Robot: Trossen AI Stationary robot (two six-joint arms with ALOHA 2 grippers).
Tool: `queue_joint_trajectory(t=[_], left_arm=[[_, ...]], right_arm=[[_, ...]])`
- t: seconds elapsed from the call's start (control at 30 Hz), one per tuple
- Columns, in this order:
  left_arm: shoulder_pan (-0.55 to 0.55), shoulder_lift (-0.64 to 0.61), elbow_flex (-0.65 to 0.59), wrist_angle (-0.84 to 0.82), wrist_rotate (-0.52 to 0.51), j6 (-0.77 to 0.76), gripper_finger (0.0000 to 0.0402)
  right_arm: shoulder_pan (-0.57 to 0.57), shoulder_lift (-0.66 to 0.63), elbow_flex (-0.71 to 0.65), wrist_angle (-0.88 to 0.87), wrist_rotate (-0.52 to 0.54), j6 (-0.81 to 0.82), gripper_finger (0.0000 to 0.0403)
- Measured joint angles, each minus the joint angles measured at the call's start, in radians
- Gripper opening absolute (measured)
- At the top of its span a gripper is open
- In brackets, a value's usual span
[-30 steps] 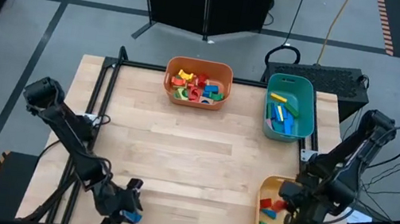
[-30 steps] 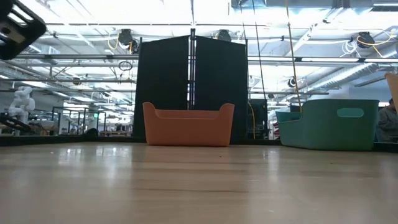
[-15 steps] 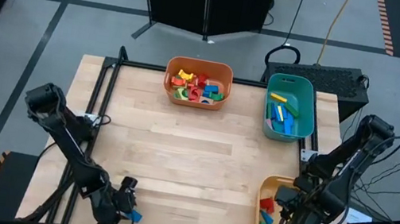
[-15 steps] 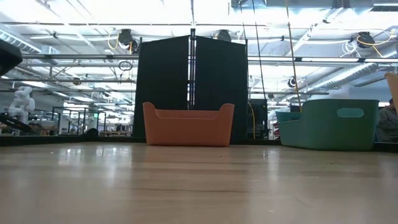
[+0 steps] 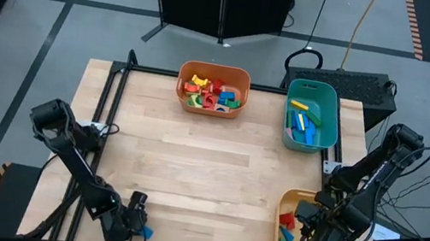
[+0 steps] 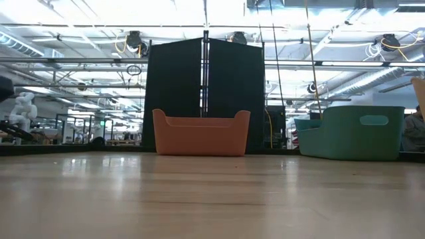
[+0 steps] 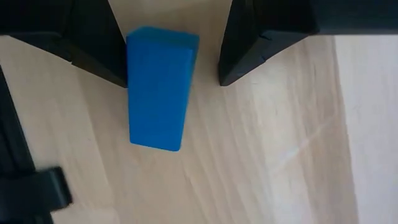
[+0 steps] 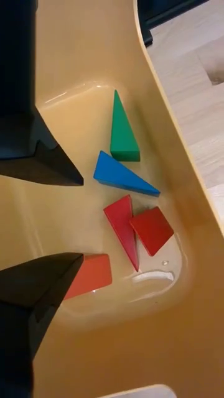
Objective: Sort blocks by size
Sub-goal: Put the blue triangular block into the yellow bin
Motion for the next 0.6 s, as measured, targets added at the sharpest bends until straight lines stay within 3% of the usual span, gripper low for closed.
queue_joint_trajectory(t=[0.1, 0.37, 0.6], left_arm=[[-0.001, 0.001, 0.000, -0.007, -0.029, -0.042, 0.0226], [0.011, 0.004, -0.003, -0.005, -0.105, -0.052, 0.0115], [0.052, 0.008, -0.006, 0.049, -0.123, -0.078, 0.0114]], right_arm=[[0.000, 0.000, 0.000, 0.000, 0.000, 0.001, 0.0171], [0.000, 0.000, 0.000, 0.000, 0.000, 0.021, 0.0171], [0.000, -0.003, 0.000, 0.060, -0.014, 0.011, 0.0171]])
